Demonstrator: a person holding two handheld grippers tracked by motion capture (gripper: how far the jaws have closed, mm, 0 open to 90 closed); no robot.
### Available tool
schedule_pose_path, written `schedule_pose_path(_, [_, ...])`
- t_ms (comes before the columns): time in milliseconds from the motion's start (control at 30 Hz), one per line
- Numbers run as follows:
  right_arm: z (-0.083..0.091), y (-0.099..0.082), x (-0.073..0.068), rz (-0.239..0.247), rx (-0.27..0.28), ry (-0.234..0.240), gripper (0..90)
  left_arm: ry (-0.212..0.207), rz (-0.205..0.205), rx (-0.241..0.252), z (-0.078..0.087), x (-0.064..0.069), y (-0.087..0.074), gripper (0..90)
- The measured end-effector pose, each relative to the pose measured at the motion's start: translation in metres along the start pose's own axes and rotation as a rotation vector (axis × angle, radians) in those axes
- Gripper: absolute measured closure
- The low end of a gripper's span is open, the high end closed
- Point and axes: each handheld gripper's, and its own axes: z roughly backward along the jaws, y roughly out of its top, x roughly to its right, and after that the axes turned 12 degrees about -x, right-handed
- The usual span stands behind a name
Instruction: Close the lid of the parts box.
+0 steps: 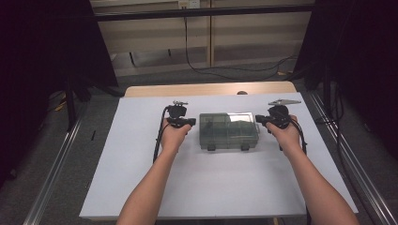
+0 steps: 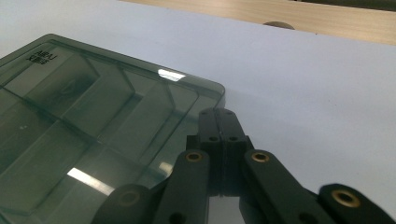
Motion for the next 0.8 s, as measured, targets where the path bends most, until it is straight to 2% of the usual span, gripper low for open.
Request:
schedule_pose_path(133, [0.005,0.0,-0.002,0.017,0.004,-0.007,90.0,-0.012,-0.011,0.003,0.005,0.002,0.0,90.0])
schedule_pose_path(333, [0.012,-0.001,-0.005,0.019,0.02,0.016,90.0,-0.026,-0.028,0.002,0.01,0.006,-0.001,90.0])
schedule_pose_path(533, [0.017,-0.001,-0.009,0.024,0.026,0.042,90.0,-0.068,-0.052,0.006,0.016,0.01,-0.001,90.0])
schedule_pose_path(800, [0.023,-0.003,-0.016,0.051,0.038,0.069,90.0,-0.081,-0.095,0.0,0.018,0.018,-0.004,90.0])
